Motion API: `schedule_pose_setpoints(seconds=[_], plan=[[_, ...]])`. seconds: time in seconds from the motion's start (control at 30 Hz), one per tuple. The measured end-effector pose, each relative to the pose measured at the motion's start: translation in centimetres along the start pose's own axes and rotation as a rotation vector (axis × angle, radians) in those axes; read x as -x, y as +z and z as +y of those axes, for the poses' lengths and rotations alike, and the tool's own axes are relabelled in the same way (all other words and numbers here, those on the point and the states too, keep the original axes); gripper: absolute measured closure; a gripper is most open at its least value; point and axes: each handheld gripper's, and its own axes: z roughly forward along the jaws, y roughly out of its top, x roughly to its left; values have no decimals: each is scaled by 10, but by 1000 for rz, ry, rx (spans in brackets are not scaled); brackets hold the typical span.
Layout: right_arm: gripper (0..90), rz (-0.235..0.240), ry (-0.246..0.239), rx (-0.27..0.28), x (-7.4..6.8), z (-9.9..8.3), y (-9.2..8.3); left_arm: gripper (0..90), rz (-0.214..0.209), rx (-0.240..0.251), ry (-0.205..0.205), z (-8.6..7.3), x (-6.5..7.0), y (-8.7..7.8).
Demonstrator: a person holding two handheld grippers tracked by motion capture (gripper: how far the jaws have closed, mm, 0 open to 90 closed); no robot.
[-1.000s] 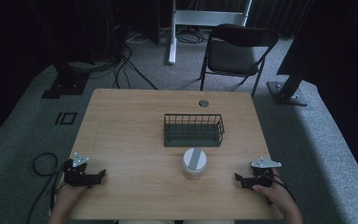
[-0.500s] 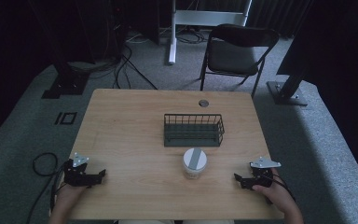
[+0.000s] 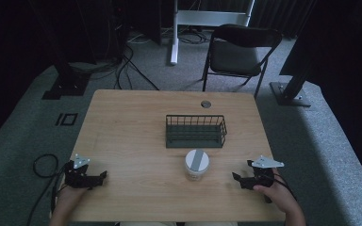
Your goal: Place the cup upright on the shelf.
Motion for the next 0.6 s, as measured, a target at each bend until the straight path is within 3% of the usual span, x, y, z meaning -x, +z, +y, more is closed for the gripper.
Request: schedule_pose_setpoints(seconds=[0.6], plan=[[114, 90, -44, 50, -18, 15, -2, 5, 0, 0, 0, 0, 0, 0]])
